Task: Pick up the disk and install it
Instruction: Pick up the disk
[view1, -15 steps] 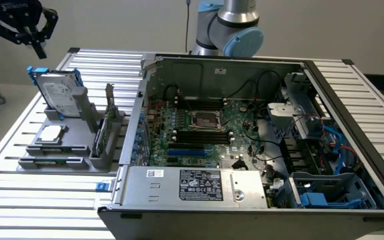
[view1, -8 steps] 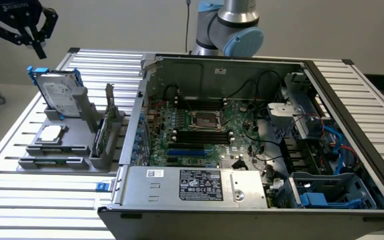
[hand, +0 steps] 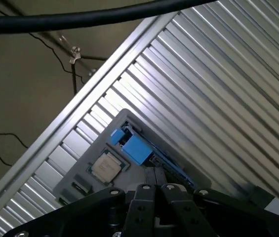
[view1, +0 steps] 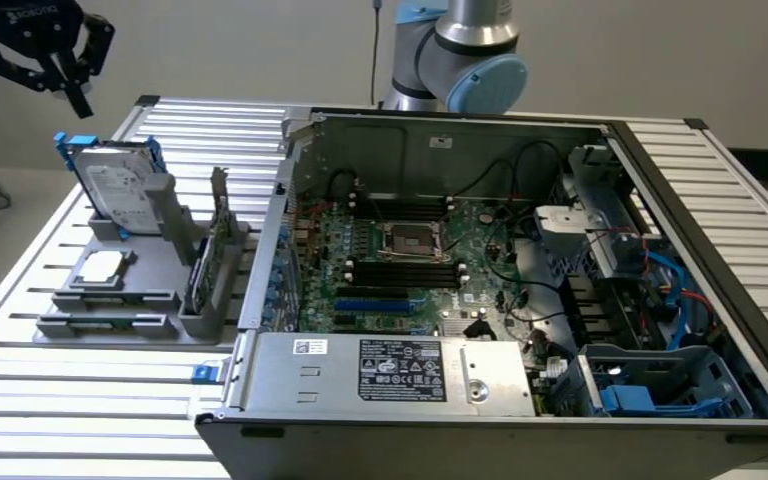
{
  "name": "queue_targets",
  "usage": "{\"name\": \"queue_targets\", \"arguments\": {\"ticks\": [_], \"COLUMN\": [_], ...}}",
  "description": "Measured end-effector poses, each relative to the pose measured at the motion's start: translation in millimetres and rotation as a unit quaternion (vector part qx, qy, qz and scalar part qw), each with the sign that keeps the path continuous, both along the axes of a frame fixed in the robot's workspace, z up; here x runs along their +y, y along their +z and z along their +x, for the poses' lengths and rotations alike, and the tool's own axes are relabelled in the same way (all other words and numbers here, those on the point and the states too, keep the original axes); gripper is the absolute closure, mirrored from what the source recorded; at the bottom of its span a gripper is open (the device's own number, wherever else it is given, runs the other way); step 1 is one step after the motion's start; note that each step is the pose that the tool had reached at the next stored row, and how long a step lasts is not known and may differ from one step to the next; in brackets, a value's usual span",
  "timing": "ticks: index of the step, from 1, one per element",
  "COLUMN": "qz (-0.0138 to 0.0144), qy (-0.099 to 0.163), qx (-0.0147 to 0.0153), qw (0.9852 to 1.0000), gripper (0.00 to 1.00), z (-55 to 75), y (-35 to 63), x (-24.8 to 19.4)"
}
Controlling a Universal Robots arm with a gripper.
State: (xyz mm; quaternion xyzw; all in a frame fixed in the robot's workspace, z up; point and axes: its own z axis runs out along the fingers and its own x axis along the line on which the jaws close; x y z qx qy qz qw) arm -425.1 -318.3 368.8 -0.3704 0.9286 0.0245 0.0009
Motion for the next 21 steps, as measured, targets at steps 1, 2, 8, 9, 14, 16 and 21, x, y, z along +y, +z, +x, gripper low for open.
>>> {"name": "queue_targets", "arguments": {"ticks": [1, 2, 8, 9, 14, 16, 21], "qz": [0.0, 0.0, 0.0, 0.0, 0.0, 0.0, 0.0], "qy": [0.01, 0.019, 0.073, 0.083, 0.127, 0.146, 0.19], "qx": [0.0, 0.0, 0.0, 0.0, 0.0, 0.0, 0.0], "qw": [1.0, 0.9998, 0.9974, 0.9966, 0.9919, 0.9893, 0.9817], "gripper": [0.89, 0.89, 0.89, 0.89, 0.89, 0.89, 0.89], "z": [0.0, 0.0, 0.0, 0.0, 0.0, 0.0, 0.0], "y": [0.0, 0.0, -0.2, -0.2, -0.4, -0.5, -0.6], "x": [0.0, 0.0, 0.0, 0.0, 0.0, 0.0, 0.0]}}
